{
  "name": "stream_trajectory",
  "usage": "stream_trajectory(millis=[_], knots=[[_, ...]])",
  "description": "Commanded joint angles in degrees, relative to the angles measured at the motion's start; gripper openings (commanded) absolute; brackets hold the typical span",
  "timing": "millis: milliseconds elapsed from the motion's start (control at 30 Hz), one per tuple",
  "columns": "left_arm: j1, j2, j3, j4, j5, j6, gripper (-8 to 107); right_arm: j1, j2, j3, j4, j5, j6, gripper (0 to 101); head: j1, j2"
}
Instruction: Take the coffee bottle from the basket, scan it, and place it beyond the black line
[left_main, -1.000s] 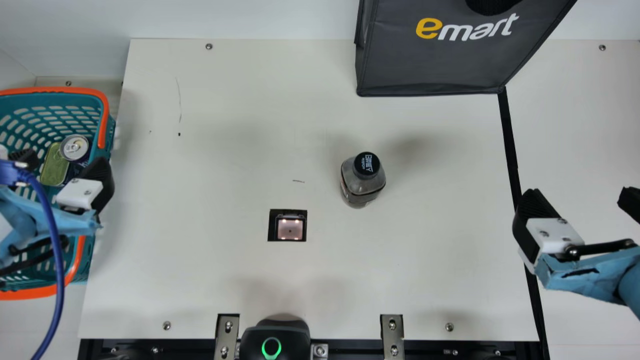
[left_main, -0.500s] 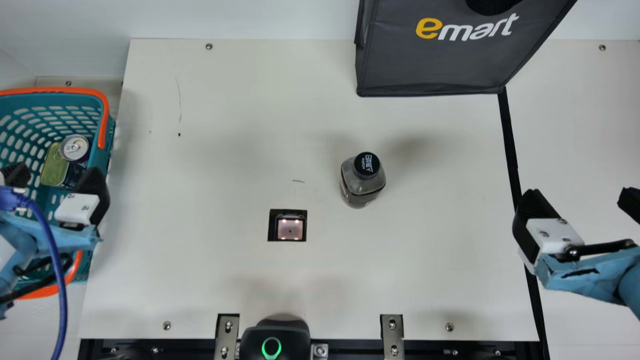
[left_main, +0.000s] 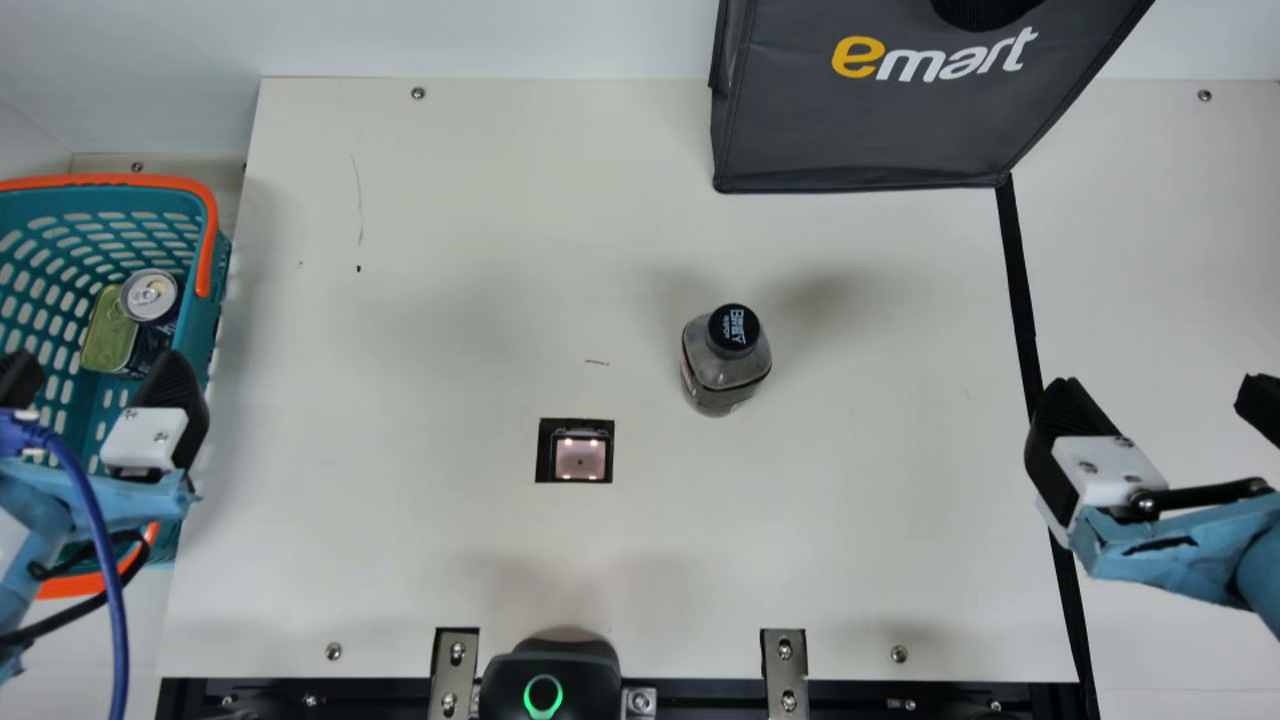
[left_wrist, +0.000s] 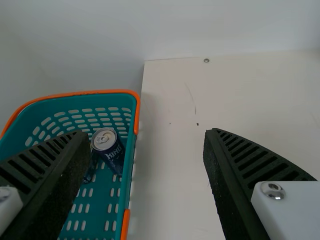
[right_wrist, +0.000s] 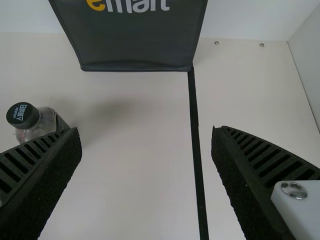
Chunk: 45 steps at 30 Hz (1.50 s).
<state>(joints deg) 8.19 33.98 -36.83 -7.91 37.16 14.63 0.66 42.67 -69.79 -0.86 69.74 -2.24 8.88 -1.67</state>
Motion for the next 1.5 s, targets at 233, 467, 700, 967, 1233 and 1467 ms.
stream_trajectory(millis=[233, 467, 700, 967, 1233, 1467], knots=[[-1.4, -1.3, 0.8, 2.9, 0.5, -3.8, 90, 0.0, 0.0, 0.0, 0.0, 0.0, 0.0, 91, -1.0, 0.1], [-2.7, -1.9, 1.1, 4.9, 1.1, -6.3, 90, 0.0, 0.0, 0.0, 0.0, 0.0, 0.0, 91, -1.0, 0.1], [-3.8, -2.3, 1.3, 6.6, 1.4, -8.1, 90, 0.0, 0.0, 0.0, 0.0, -0.1, 0.0, 91, -1.0, 0.1], [-4.2, -2.4, 1.4, 7.0, 1.5, -8.8, 90, 0.0, 0.0, 0.0, 0.0, -0.1, 0.0, 91, -1.0, 0.1], [-4.2, -2.4, 1.4, 7.0, 1.5, -8.8, 90, 0.0, 0.0, 0.0, 0.0, -0.1, 0.0, 91, -1.0, 0.1], [-4.2, -2.4, 1.4, 7.0, 1.5, -8.8, 90, 0.0, 0.0, 0.0, 0.0, -0.1, 0.0, 91, -1.0, 0.1]])
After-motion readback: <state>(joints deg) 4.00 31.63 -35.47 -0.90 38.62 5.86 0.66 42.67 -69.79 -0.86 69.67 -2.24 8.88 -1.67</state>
